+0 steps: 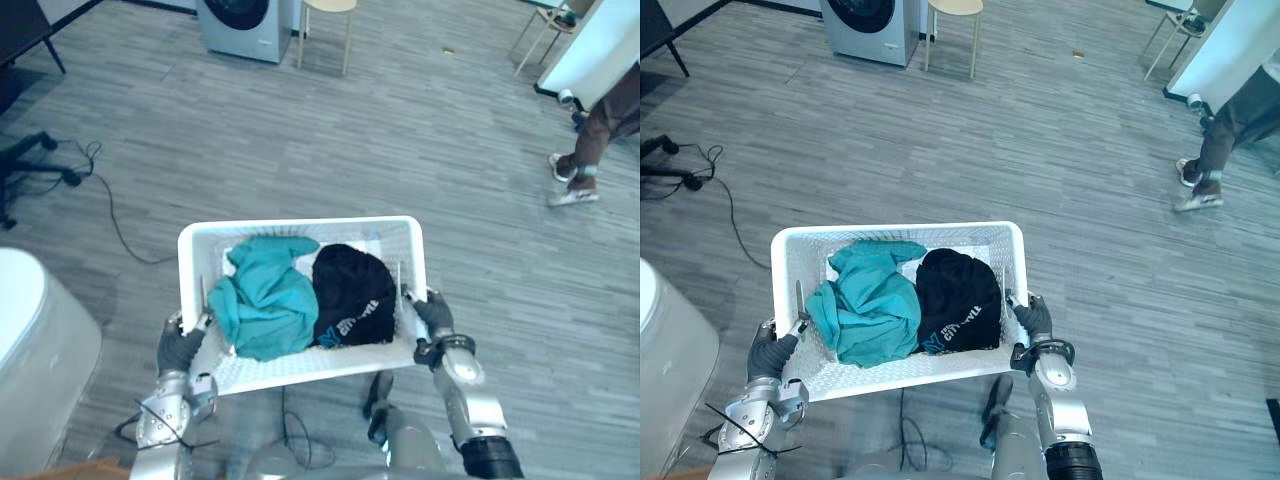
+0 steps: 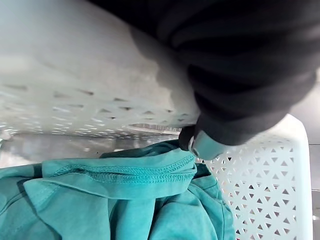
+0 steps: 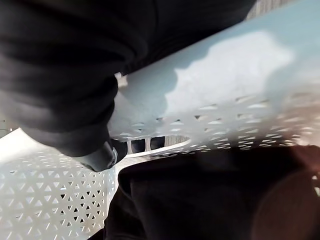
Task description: Pick up the laundry basket with both hands and put the clothes into the washing machine.
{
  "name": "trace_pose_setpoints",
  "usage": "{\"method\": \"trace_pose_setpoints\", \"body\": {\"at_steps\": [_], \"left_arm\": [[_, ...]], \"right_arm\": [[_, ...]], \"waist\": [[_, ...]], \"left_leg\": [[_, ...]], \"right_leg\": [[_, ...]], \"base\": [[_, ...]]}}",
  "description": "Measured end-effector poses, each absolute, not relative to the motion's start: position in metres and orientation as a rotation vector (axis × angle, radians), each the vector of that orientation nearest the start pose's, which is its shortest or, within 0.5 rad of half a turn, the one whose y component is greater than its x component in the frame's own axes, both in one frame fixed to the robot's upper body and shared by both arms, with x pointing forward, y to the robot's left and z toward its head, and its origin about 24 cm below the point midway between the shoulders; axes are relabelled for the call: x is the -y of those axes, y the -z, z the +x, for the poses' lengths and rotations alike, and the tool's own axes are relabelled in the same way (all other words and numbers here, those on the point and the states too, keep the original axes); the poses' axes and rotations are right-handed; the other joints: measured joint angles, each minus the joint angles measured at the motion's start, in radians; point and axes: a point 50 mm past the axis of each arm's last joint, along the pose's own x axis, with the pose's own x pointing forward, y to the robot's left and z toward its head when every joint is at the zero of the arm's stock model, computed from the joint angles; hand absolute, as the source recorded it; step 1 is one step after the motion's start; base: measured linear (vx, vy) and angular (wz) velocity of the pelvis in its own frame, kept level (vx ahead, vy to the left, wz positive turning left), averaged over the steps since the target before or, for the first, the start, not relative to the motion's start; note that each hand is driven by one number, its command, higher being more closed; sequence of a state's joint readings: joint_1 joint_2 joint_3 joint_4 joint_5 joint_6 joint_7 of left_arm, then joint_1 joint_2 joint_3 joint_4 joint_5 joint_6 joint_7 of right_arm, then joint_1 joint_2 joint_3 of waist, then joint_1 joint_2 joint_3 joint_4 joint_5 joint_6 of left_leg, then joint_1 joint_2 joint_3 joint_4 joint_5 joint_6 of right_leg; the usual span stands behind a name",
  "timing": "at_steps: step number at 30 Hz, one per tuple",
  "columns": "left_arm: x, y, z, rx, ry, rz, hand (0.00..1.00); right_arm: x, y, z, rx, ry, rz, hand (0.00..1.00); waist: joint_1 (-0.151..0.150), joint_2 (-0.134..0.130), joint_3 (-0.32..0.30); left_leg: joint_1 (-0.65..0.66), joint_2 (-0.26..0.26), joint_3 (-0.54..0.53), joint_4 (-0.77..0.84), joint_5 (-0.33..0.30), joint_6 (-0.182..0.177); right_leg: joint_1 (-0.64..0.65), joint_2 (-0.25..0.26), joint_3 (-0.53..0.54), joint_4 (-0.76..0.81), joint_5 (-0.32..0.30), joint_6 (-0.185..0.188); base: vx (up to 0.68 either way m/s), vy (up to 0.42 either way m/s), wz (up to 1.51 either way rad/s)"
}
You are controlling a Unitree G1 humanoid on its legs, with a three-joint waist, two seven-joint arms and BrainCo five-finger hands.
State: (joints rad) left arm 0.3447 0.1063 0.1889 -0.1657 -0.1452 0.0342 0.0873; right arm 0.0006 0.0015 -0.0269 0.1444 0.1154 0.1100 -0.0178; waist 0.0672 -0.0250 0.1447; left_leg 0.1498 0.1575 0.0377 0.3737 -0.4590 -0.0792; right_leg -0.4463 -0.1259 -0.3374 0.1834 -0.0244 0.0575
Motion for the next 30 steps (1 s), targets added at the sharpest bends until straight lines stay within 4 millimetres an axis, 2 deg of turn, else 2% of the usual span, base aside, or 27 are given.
{"method": "trace_pose_setpoints", "body": {"at_steps": [1,2,3,4,5,6,7,8,9,10,12,13,14,15,16,17,18,19,20,21,22,23,24,25,27,28,30], "left_arm": [[-0.236,-0.013,0.171,-0.184,-0.353,0.014,1.00],[-0.233,-0.006,0.169,-0.211,-0.355,-0.003,1.00],[-0.230,-0.002,0.166,-0.226,-0.360,-0.021,1.00],[-0.225,0.005,0.161,-0.254,-0.368,-0.058,1.00],[-0.226,0.007,0.159,-0.264,-0.388,-0.070,1.00],[-0.227,0.009,0.158,-0.271,-0.392,-0.068,1.00],[-0.227,0.007,0.162,-0.263,-0.374,-0.058,1.00],[-0.227,0.006,0.164,-0.259,-0.368,-0.059,1.00],[-0.226,0.006,0.165,-0.254,-0.364,-0.060,1.00],[-0.226,0.005,0.166,-0.251,-0.361,-0.059,1.00],[-0.225,0.004,0.168,-0.243,-0.362,-0.065,1.00],[-0.226,0.003,0.170,-0.237,-0.363,-0.065,1.00],[-0.226,0.000,0.173,-0.220,-0.365,-0.067,1.00],[-0.226,-0.001,0.173,-0.212,-0.371,-0.068,1.00],[-0.225,-0.001,0.173,-0.209,-0.376,-0.073,1.00],[-0.226,-0.001,0.173,-0.210,-0.381,-0.072,1.00],[-0.226,0.000,0.171,-0.218,-0.391,-0.067,1.00],[-0.229,-0.001,0.172,-0.216,-0.389,-0.052,1.00],[-0.229,-0.002,0.172,-0.216,-0.380,-0.044,1.00],[-0.229,-0.002,0.172,-0.217,-0.371,-0.034,1.00],[-0.230,-0.003,0.173,-0.222,-0.362,-0.018,1.00],[-0.232,-0.002,0.172,-0.230,-0.356,-0.004,1.00],[-0.234,-0.002,0.171,-0.237,-0.355,0.006,1.00],[-0.236,-0.004,0.169,-0.243,-0.355,0.023,1.00],[-0.238,-0.011,0.164,-0.226,-0.355,0.043,1.00],[-0.237,-0.016,0.165,-0.204,-0.350,0.044,1.00],[-0.235,-0.023,0.169,-0.165,-0.347,0.043,1.00]], "right_arm": [[0.152,0.005,0.246,-0.262,0.040,0.119,1.00],[0.155,0.009,0.241,-0.280,0.046,0.107,1.00],[0.159,0.010,0.240,-0.287,0.047,0.093,1.00],[0.161,0.009,0.241,-0.287,0.034,0.065,1.00],[0.159,0.008,0.242,-0.284,0.016,0.048,1.00],[0.157,0.008,0.242,-0.285,0.012,0.048,1.00],[0.161,0.008,0.241,-0.284,0.038,0.053,1.00],[0.162,0.007,0.242,-0.283,0.049,0.051,1.00],[0.163,0.007,0.242,-0.283,0.056,0.050,1.00],[0.163,0.007,0.242,-0.281,0.059,0.049,1.00],[0.163,0.004,0.246,-0.267,0.054,0.041,1.00],[0.163,0.002,0.249,-0.259,0.051,0.041,1.00],[0.161,-0.003,0.255,-0.242,0.042,0.037,1.00],[0.159,-0.005,0.261,-0.235,0.030,0.034,1.00],[0.158,-0.007,0.264,-0.230,0.024,0.032,1.00],[0.157,-0.006,0.264,-0.232,0.022,0.034,1.00],[0.154,-0.002,0.262,-0.246,0.022,0.049,1.00],[0.153,0.001,0.261,-0.258,0.025,0.055,1.00],[0.152,0.001,0.261,-0.260,0.026,0.062,1.00],[0.153,0.003,0.259,-0.265,0.030,0.066,1.00],[0.152,0.008,0.255,-0.284,0.037,0.080,1.00],[0.150,0.012,0.250,-0.301,0.043,0.090,1.00],[0.150,0.015,0.248,-0.310,0.045,0.091,1.00],[0.147,0.019,0.243,-0.327,0.047,0.106,1.00],[0.143,0.020,0.240,-0.327,0.047,0.125,1.00],[0.144,0.016,0.241,-0.307,0.048,0.128,1.00],[0.146,0.005,0.243,-0.251,0.051,0.126,1.00]], "waist": [[-0.001,-0.006,-0.008],[-0.015,0.031,-0.033],[-0.018,0.061,-0.047],[-0.005,0.126,-0.066],[0.009,0.153,-0.069],[0.020,0.152,-0.069],[0.033,0.142,-0.064],[0.036,0.132,-0.057],[0.039,0.115,-0.046],[0.039,0.091,-0.035],[0.067,0.080,-0.027],[0.076,0.072,-0.022],[0.086,0.055,-0.010],[0.089,0.045,-0.004],[0.114,0.048,-0.002],[0.125,0.048,-0.001],[0.137,0.037,-0.006],[0.117,0.010,-0.005],[0.114,0.007,-0.005],[0.114,0.000,-0.001],[0.107,-0.010,0.008],[0.104,-0.011,0.009],[0.101,-0.008,0.011],[0.085,-0.006,0.012],[0.076,0.006,0.020],[0.075,0.004,0.018],[0.072,0.004,0.018]], "left_leg": [[0.024,0.002,-0.013,0.008,-0.005,-0.010],[0.025,0.037,-0.061,0.114,-0.012,-0.027],[0.003,0.069,-0.083,0.201,0.002,-0.044],[-0.075,0.135,-0.106,0.416,0.113,0.001],[-0.169,0.195,-0.082,0.602,0.389,0.069],[-0.213,0.237,-0.058,0.678,0.468,0.097],[-0.326,0.308,0.004,0.866,0.396,0.133],[-0.372,0.312,0.025,0.911,0.358,0.146],[-0.420,0.298,0.054,0.940,0.310,0.159],[-0.472,0.253,0.077,0.915,0.251,0.154],[-0.572,0.170,0.090,0.755,0.182,0.111],[-0.597,0.137,0.091,0.676,0.175,0.100],[-0.651,0.078,0.082,0.478,0.187,0.080],[-0.676,0.047,0.066,0.305,0.218,0.042],[-0.681,0.036,0.047,0.088,0.283,0.008],[-0.681,0.035,0.050,0.038,0.348,0.021],[-0.678,0.018,0.055,0.084,0.427,0.043],[-0.681,-0.003,0.056,0.151,0.382,0.073],[-0.677,-0.006,0.070,0.191,0.335,0.101],[-0.657,-0.018,0.079,0.221,0.291,0.117],[-0.614,-0.040,0.088,0.254,0.247,0.143],[-0.576,-0.041,0.099,0.278,0.211,0.137],[-0.548,-0.040,0.101,0.286,0.194,0.119],[-0.489,-0.040,0.102,0.284,0.177,0.099],[-0.399,-0.040,0.108,0.241,0.158,0.082],[-0.358,-0.040,0.114,0.211,0.158,0.082],[-0.319,-0.041,0.113,0.180,0.141,0.053]], "right_leg": [[0.003,0.011,-0.005,0.014,0.005,-0.027],[0.000,0.050,0.023,0.102,0.110,-0.122],[0.002,0.070,0.011,0.147,0.122,-0.123],[0.016,0.128,-0.008,0.211,0.043,-0.123],[0.064,0.186,-0.003,0.211,-0.001,-0.140],[0.099,0.209,0.003,0.188,-0.018,-0.145],[0.198,0.253,0.025,0.106,-0.027,-0.152],[0.244,0.259,0.039,0.070,-0.027,-0.152],[0.314,0.258,0.052,0.020,-0.027,-0.152],[0.399,0.247,0.070,-0.036,-0.027,-0.152],[0.508,0.235,0.100,-0.096,-0.030,-0.157],[0.532,0.224,0.106,-0.105,-0.041,-0.163],[0.567,0.200,0.107,-0.115,-0.062,-0.150],[0.593,0.186,0.107,-0.120,-0.081,-0.136],[0.631,0.174,0.115,-0.120,-0.121,-0.095],[0.650,0.169,0.121,-0.118,-0.148,-0.074],[0.682,0.148,0.127,-0.082,-0.191,-0.046],[0.662,0.103,0.119,0.032,-0.208,-0.039],[0.601,0.072,0.120,0.192,-0.200,-0.025],[0.528,0.028,0.121,0.377,-0.159,0.029],[0.444,-0.029,0.131,0.611,-0.072,0.098],[0.385,-0.049,0.145,0.776,-0.061,0.118],[0.355,-0.053,0.151,0.857,-0.063,0.117],[0.312,-0.052,0.135,0.943,-0.072,0.108],[0.256,-0.053,0.081,0.908,-0.123,0.080],[0.234,-0.052,0.035,0.802,-0.158,0.064],[0.190,-0.052,-0.019,0.604,-0.167,0.047]], "base": [[0.77,-0.213,0.48],[0.62,-0.176,0.41],[0.77,-0.221,0.17],[0.78,-0.178,-0.35],[0.78,-0.176,-0.53],[0.93,-0.182,-0.55],[0.75,-0.164,-0.32],[0.74,-0.147,-0.22],[0.60,-0.077,-0.05],[0.73,-0.054,-0.07],[0.76,0.029,-0.27],[0.63,0.135,-0.34],[0.59,0.183,-0.29],[0.71,0.256,-0.52],[0.57,0.245,-0.57],[0.61,0.280,-0.63],[0.65,0.305,-0.22],[0.78,0.396,-0.06],[0.65,0.358,0.05],[0.61,0.371,-0.03],[0.58,0.325,-0.04],[0.56,0.291,0.02],[0.51,0.225,0.08],[0.47,0.189,0.10],[0.45,0.171,0.02],[0.47,0.145,0.01],[0.37,0.088,0.16]]}}
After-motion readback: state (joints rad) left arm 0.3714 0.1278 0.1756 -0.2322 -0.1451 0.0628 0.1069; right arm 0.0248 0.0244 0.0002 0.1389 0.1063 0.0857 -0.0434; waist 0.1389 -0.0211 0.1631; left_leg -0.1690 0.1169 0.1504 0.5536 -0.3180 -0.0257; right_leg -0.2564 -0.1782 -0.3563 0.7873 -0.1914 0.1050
